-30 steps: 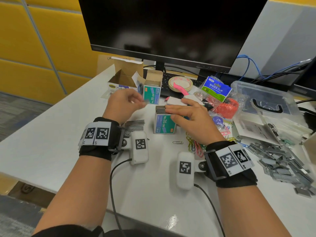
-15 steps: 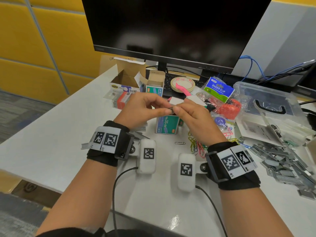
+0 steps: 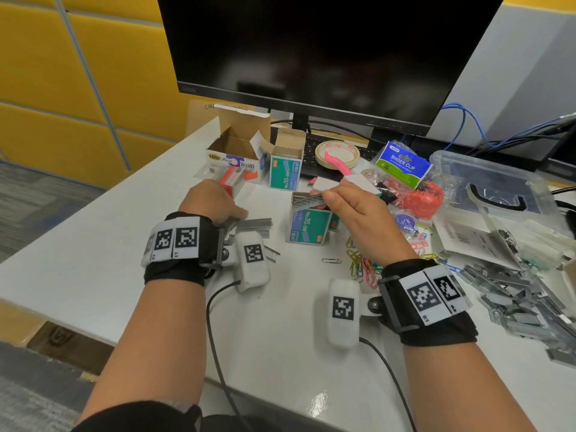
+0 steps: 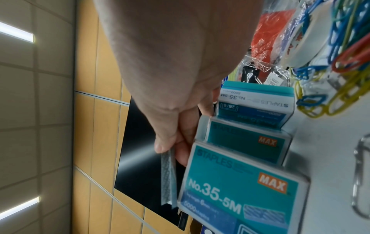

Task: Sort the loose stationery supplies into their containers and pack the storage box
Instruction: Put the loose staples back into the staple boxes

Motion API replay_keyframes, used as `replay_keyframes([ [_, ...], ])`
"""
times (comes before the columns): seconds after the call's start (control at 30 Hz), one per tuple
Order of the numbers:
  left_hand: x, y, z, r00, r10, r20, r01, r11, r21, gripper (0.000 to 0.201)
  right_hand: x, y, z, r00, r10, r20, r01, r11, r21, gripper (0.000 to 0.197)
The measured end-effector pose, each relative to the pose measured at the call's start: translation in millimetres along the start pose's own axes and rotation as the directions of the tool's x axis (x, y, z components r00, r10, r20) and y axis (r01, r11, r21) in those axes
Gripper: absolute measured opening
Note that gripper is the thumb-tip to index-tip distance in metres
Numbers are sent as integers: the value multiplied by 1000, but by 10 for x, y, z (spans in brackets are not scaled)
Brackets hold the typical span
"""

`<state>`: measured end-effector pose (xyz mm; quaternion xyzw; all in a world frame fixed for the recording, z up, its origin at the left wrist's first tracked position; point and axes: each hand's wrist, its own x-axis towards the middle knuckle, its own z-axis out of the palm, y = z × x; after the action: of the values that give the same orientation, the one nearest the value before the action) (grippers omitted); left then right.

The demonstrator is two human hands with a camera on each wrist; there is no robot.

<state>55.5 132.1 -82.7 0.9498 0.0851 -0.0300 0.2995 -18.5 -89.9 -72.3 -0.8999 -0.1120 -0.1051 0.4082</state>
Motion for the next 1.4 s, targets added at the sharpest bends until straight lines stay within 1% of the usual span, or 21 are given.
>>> replay_keyframes([
  [0.07, 11, 7, 3, 1000, -1, 17, 1, 1000, 16, 45, 9, 8, 0, 1000, -1, -2, 1, 1000, -9, 31],
  [0.17, 25, 13, 18, 999, 8, 37, -8, 1000, 6, 39, 12, 19, 0, 1000, -21, -12, 21, 1000, -7, 30],
  [0.2, 29, 9, 27, 1000, 9, 27, -9, 1000, -4, 36, 10, 20, 2, 1000, -21, -14, 21, 1000, -2, 30],
  [0.27, 29, -3, 40, 999, 33, -32, -34, 999, -34, 27, 8, 22, 2, 1000, -7, -12, 7, 1000, 4, 30],
  [0.33, 0, 15, 53, 990, 109, -87, -119, 985, -124, 16, 10, 24, 2, 1000, -2, -16, 2, 1000, 0, 29],
  [0.4, -67, 77, 63, 967, 223, -120, -248, 927, -280, 12, 14, 24, 7, 1000, -8, -20, 8, 1000, 6, 25],
  [0.47, -140, 159, 66, 928, 338, -155, -371, 819, -438, 10, 20, 27, 16, 999, -10, -32, 11, 1000, 16, 23],
  [0.5, -173, 198, 62, 913, 379, -151, -401, 762, -508, 10, 23, 31, 21, 999, -16, -43, 17, 1000, 19, 23],
  [0.57, -215, 246, 60, 896, 432, -106, -400, 680, -614, 8, 22, 28, 24, 998, -27, -61, 28, 999, 21, 23],
  [0.6, -228, 259, 59, 887, 454, -82, -395, 654, -645, 6, 22, 30, 28, 997, -32, -70, 34, 999, 25, 23],
  [0.67, -254, 274, 56, 871, 488, -50, -390, 628, -674, 4, 23, 28, 35, 995, -57, -88, 61, 997, 43, 23],
  [0.77, -284, 285, 73, 866, 500, -31, -368, 594, -715, 7, 20, 20, 43, 990, -80, -117, 89, 993, 74, 29],
  [0.83, -290, 291, 89, 858, 513, -17, -363, 583, -726, 12, 16, 23, 50, 987, -73, -141, 89, 990, 111, 34],
  [0.87, -290, 298, 100, 854, 520, -11, -363, 581, -729, 15, 14, 28, 52, 986, -64, -156, 85, 988, 130, 33],
  [0.97, -282, 321, 136, 867, 499, 0, -339, 589, -734, 22, 2, 31, 36, 974, -37, -224, 74, 985, 158, 19],
  [1.07, -285, 336, 150, 871, 491, 10, -323, 588, -741, 31, -16, 8, 20, 959, -59, -279, 121, 970, 210, 17],
  [1.17, -301, 345, 139, 872, 489, 14, -307, 568, -763, 35, -26, -9, 10, 961, -72, -267, 138, 962, 236, 19],
  [1.3, -327, 361, 136, 883, 468, 42, -262, 565, -783, 42, -56, -51, 15, 971, -113, -211, 164, 956, 243, 25],
  [1.4, -337, 364, 140, 884, 465, 49, -240, 541, -806, 40, -56, -36, 17, 973, -140, -184, 178, 962, 208, 28],
])
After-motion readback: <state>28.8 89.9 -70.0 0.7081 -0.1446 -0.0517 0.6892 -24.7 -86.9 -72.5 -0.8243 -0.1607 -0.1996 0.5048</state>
